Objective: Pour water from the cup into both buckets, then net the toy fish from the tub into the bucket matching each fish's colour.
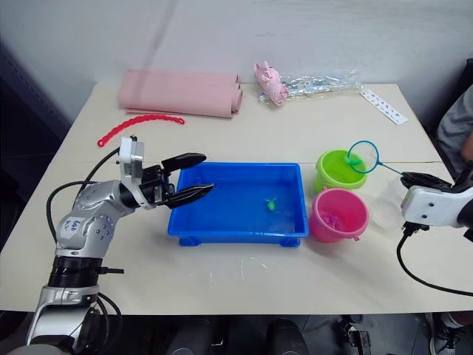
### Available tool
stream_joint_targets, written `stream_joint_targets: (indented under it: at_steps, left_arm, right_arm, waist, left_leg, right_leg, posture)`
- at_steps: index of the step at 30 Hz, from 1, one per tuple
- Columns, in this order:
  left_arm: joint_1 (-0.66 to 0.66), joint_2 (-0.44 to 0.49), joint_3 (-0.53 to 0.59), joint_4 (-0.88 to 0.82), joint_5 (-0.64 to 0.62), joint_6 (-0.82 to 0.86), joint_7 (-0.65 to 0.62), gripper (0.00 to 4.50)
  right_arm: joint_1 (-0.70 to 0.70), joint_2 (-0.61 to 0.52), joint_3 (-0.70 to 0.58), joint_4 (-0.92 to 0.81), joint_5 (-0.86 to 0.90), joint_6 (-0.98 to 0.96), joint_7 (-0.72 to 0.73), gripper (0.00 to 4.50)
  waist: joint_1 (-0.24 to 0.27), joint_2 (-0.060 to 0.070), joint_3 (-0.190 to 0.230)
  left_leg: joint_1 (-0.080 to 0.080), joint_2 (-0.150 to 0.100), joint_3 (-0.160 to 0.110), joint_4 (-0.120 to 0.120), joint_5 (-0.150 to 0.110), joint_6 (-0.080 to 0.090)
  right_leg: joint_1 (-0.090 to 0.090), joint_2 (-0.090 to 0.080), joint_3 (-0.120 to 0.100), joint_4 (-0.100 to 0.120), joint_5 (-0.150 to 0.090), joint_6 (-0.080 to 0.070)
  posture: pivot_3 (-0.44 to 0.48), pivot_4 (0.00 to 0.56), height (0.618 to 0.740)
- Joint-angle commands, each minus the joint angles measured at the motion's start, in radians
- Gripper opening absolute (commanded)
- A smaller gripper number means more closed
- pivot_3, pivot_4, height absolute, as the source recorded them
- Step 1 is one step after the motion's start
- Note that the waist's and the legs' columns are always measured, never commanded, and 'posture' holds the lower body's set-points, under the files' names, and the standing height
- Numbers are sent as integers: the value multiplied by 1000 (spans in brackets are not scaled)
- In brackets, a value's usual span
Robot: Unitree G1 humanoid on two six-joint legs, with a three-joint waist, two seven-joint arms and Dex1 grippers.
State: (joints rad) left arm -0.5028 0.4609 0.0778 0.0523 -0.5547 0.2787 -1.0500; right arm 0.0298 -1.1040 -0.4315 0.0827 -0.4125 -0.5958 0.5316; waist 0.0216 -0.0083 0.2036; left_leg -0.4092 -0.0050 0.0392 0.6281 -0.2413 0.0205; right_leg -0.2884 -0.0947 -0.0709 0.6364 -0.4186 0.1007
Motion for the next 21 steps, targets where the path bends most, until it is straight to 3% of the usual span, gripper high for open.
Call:
stream_joint_targets:
  at_steps: [1,17,21]
  left_arm:
    - [-15,0,4,0,4,-30,-16,4460]
    - [-35,-13,0,35,13,-60,-31,4460]
    - [-43,-23,-2,47,15,-72,-32,4460]
  right_arm:
    - [2,-33,-33,-33,-72,-45,-85,0]
    - [87,-95,-73,13,-315,-181,-386,0]
    - [101,-91,-77,24,-259,-159,-369,0]
  waist:
    - [0,0,0]
    - [-2,0,0]
    - [0,0,0]
  left_leg:
    - [0,0,0,0,0,0]
    - [0,0,0,0,0,0]
    - [0,0,0,0,0,0]
  right_leg:
    - [0,0,0,0,0,0]
    - [0,0,0,0,0,0]
    - [0,0,0,0,0,0]
  posture:
    - [0,150,740]
    - [0,150,740]
    - [0,150,740]
